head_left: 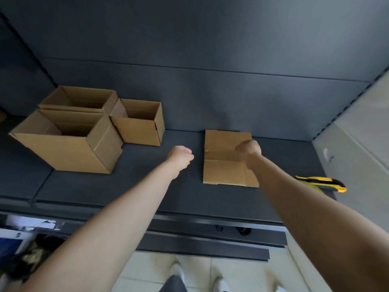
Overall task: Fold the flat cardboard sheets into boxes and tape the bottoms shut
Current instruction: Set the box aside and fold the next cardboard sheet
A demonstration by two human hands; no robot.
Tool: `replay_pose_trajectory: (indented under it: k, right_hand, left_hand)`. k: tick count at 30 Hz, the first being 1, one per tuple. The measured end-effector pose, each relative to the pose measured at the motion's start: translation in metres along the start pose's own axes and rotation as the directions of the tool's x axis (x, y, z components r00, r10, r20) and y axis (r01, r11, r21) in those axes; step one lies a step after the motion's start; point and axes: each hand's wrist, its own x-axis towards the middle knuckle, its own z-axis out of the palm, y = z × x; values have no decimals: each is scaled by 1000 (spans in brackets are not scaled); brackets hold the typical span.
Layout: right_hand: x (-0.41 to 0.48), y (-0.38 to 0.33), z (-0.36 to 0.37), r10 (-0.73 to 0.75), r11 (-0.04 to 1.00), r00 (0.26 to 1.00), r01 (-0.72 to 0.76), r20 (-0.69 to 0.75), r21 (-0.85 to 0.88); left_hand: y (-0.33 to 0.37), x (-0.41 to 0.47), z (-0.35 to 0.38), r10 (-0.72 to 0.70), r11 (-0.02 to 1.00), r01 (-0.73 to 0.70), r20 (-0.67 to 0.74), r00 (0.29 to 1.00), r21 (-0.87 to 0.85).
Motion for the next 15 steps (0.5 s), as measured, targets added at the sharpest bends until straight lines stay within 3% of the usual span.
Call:
replay_pose_trajectory:
  k: [7,15]
  right_hand:
    - [9,56,-26,83,994,990,-75,114,-74]
    - [23,52,-38,27,974,973,-78,231,214]
  left_hand:
    - [-8,-10,59,-131,991,131,-20,991,-14]
    - [-4,-13,84,-187,982,180,-117,975,-62]
